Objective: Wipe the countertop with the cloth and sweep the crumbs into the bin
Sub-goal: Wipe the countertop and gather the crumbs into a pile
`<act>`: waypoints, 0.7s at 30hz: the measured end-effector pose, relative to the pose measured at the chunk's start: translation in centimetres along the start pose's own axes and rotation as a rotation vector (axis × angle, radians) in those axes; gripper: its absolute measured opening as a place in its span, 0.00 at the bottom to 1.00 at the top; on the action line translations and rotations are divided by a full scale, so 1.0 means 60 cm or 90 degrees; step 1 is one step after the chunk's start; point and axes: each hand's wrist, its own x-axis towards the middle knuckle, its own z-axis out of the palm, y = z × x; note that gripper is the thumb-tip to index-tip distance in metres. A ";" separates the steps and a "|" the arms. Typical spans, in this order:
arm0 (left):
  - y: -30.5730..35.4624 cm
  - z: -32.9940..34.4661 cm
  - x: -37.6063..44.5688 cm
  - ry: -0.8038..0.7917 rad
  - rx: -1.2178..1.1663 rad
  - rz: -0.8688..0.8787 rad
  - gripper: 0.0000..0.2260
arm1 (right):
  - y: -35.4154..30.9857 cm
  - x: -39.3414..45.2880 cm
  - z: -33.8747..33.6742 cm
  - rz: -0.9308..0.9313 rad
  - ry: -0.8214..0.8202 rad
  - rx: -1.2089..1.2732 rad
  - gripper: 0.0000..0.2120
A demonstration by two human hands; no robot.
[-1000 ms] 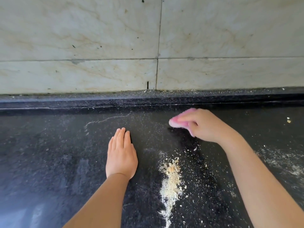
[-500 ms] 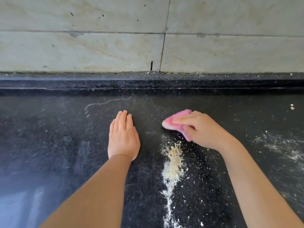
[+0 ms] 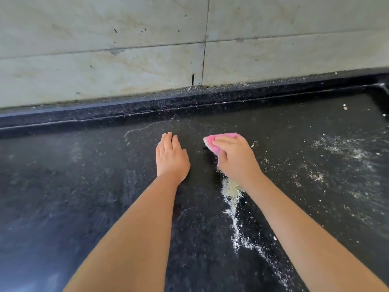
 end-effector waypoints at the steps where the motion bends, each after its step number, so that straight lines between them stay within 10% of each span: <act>1: -0.002 -0.007 0.000 -0.018 -0.030 0.003 0.23 | -0.013 -0.007 0.008 0.000 0.023 0.008 0.14; 11: -0.104 -0.003 -0.126 0.104 -0.109 -0.002 0.20 | -0.094 -0.062 0.073 0.046 -0.084 -0.129 0.24; 21: -0.113 0.014 -0.171 0.054 0.005 0.105 0.21 | 0.046 -0.037 0.001 0.233 -0.025 -0.225 0.26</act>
